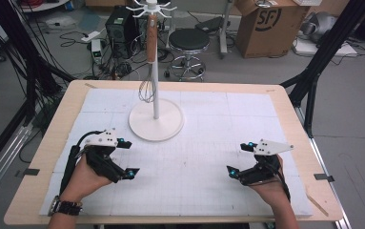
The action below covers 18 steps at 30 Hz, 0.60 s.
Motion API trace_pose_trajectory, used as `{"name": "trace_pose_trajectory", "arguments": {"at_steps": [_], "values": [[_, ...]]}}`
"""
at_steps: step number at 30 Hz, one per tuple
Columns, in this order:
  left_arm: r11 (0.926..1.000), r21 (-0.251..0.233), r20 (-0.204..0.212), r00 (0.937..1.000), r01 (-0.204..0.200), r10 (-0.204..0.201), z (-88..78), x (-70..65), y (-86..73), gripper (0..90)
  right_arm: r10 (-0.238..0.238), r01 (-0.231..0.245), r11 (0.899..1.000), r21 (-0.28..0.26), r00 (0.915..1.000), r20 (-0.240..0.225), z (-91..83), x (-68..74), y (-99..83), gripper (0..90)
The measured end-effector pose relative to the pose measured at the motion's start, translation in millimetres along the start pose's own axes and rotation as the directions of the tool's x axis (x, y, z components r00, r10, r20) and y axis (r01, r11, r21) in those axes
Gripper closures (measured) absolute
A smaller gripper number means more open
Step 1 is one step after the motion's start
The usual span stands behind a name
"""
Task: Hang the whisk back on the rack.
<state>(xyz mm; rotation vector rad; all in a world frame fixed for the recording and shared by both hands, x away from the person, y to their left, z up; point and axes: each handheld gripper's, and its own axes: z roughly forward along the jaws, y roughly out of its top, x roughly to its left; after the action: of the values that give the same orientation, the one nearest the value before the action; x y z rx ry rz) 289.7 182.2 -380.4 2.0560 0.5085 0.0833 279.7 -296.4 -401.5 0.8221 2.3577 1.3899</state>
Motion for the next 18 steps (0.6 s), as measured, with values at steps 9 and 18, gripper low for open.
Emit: {"name": "trace_pose_trajectory", "arguments": {"at_steps": [9, 18], "values": [[0.9998, -0.001, -0.007, 0.9998, 0.021, -0.021, -3.2, 1.4, -13.0, 1.6, -0.001, 0.001, 1.0, 0.016, 1.0, 0.001, 3.7, -0.5, -1.0, 0.6], [0.9996, -0.007, -0.022, 0.9993, 0.029, -0.029, -1.6, 5.4, -15.0, 1.6, 0.004, -0.004, 1.0, 0.019, 1.0, -0.001, 4.9, -2.3, -2.1, 0.5]]}}
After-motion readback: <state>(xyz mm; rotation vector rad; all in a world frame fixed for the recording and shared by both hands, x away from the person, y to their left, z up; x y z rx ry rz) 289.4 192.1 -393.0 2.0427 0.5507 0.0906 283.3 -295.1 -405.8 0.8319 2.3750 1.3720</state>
